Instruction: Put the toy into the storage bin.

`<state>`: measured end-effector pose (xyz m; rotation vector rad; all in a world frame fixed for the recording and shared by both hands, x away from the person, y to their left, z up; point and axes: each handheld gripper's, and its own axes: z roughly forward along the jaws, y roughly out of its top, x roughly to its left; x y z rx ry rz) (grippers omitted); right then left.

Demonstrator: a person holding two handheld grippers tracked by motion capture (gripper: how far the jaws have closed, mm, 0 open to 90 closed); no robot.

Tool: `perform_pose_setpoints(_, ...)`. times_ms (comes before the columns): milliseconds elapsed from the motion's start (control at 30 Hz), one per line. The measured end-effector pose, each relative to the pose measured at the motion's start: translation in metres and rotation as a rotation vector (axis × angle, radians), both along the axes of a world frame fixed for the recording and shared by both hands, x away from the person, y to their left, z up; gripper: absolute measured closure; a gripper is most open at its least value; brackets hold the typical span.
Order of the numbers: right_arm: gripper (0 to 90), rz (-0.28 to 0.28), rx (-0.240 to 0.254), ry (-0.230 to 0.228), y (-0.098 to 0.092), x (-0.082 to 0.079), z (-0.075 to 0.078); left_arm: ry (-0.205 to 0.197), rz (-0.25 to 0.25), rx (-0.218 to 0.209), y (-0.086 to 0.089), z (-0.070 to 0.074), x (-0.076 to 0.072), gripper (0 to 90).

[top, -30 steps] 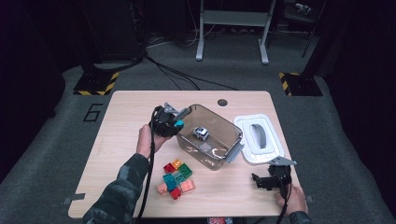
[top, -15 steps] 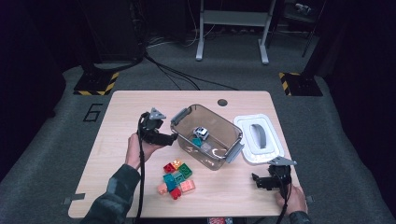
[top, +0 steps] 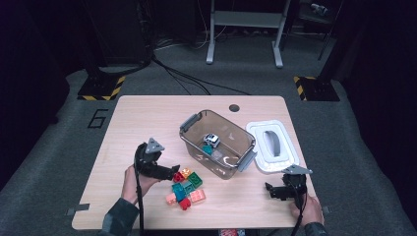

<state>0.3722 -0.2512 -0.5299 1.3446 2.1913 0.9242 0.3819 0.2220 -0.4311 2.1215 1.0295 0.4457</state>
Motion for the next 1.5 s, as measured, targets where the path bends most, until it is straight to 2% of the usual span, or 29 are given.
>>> perform_pose_setpoints(67,0.0,0.000,0.000,0.000,0.000,0.000,0.000,0.021,0.004,0.010,0.000,-0.016,-0.012,0.5)
perform_pose_setpoints(100,0.0,0.000,0.000,0.000,0.000,0.000,0.000,0.021,0.004,0.010,0.000,-0.016,-0.012,0.2)
perform_pose_setpoints(167,0.0,0.000,0.000,0.000,0.000,0.000,0.000,0.039,0.006,-0.009,0.000,-0.026,-0.019,0.3)
perform_pose_setpoints(333,0.0,0.000,0.000,0.001,0.000,0.000,0.000,0.074,-0.015,-0.004,-0.003,-0.049,-0.035,0.2)
perform_pose_setpoints(367,0.0,0.000,0.000,0.000,0.000,0.000,0.000,0.090,-0.024,-0.006,-0.004,-0.055,-0.038,0.1)
perform_pose_setpoints(533,0.0,0.000,0.000,0.000,0.000,0.000,0.000,0.101,-0.028,0.010,-0.003,-0.068,-0.039,0.1)
perform_pose_setpoints(733,0.0,0.000,0.000,0.001,0.000,0.000,0.000,0.082,0.021,0.009,0.007,-0.068,-0.032,0.0)
perform_pose_setpoints(967,0.0,0.000,0.000,0.000,0.000,0.000,0.000,0.095,0.065,0.016,0.015,-0.073,-0.021,1.2)
perform_pose_setpoints(1100,0.0,0.000,0.000,0.000,0.000,0.000,0.000,0.090,0.086,-0.005,0.019,-0.074,-0.013,2.9)
perform_pose_setpoints(1133,0.0,0.000,0.000,0.000,0.000,0.000,0.000,0.088,0.099,-0.028,0.020,-0.072,-0.008,3.1)
perform_pose_setpoints(1267,0.0,0.000,0.000,0.001,0.000,0.000,0.000,0.078,0.080,-0.032,0.018,-0.066,0.001,3.8)
perform_pose_setpoints(1300,0.0,0.000,0.000,0.000,0.000,0.000,0.000,0.070,0.088,-0.046,0.015,-0.064,0.004,4.1)
perform_pose_setpoints(1333,0.0,0.000,0.000,0.000,0.000,0.000,0.000,0.066,0.072,-0.053,0.011,-0.060,0.009,4.6)
perform_pose_setpoints(1467,0.0,0.000,0.000,0.000,0.000,0.000,0.000,0.065,0.047,-0.046,0.002,-0.058,0.016,6.3)
perform_pose_setpoints(1500,0.0,0.000,0.000,0.000,0.000,0.000,0.000,0.077,0.039,-0.047,-0.001,-0.058,0.018,6.3)
